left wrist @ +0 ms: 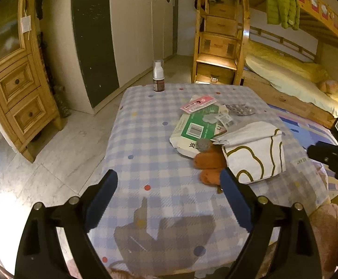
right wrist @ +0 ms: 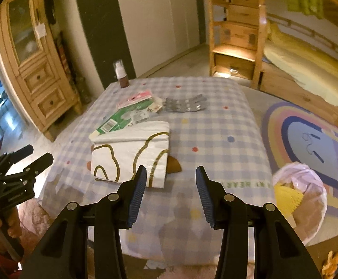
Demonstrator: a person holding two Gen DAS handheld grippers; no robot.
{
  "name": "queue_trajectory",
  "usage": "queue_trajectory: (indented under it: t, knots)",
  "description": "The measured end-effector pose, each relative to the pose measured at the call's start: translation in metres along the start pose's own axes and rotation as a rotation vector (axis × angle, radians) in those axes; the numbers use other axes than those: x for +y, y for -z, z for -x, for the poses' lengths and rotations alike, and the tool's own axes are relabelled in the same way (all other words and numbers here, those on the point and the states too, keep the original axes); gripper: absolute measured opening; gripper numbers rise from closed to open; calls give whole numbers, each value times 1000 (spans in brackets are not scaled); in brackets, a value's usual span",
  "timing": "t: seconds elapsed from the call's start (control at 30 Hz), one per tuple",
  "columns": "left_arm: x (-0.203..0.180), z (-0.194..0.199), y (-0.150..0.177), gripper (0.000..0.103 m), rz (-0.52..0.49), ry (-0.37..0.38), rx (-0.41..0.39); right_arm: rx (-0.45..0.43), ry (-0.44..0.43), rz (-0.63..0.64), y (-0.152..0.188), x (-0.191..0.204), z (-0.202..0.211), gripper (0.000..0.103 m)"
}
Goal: Collect trash
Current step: 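Move both tools back to the table toward the white tissue, then grasp the white tissue with the right tool and lift it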
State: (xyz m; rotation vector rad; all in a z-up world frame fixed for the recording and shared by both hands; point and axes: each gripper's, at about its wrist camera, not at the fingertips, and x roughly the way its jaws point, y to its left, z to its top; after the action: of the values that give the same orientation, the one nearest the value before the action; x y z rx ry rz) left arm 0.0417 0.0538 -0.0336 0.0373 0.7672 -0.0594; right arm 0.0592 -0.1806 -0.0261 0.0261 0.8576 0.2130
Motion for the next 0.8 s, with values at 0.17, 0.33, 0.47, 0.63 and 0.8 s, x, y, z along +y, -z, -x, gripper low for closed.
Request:
queue_trajectory:
  t: [0.17,0.33,0.47,0.63,0.8]
  knots:
    - [-6,-10,-2,87,-6,11,12,30,-38,25,-8,4,-24,46]
    - [-5,-9,-5,87,1,7,4,58,-64,52,-17,8,-48,53]
    - [-3,-9,-7,87,9,3,2,87,-107,58,-19,11,-60,56]
    - [-3,-10,-5,87,3,5,9,132,-143,61,-13,16,-66,41]
    - [-1,-4,-5,87,9,7,0,110,-138,109,-7,29,-45,11]
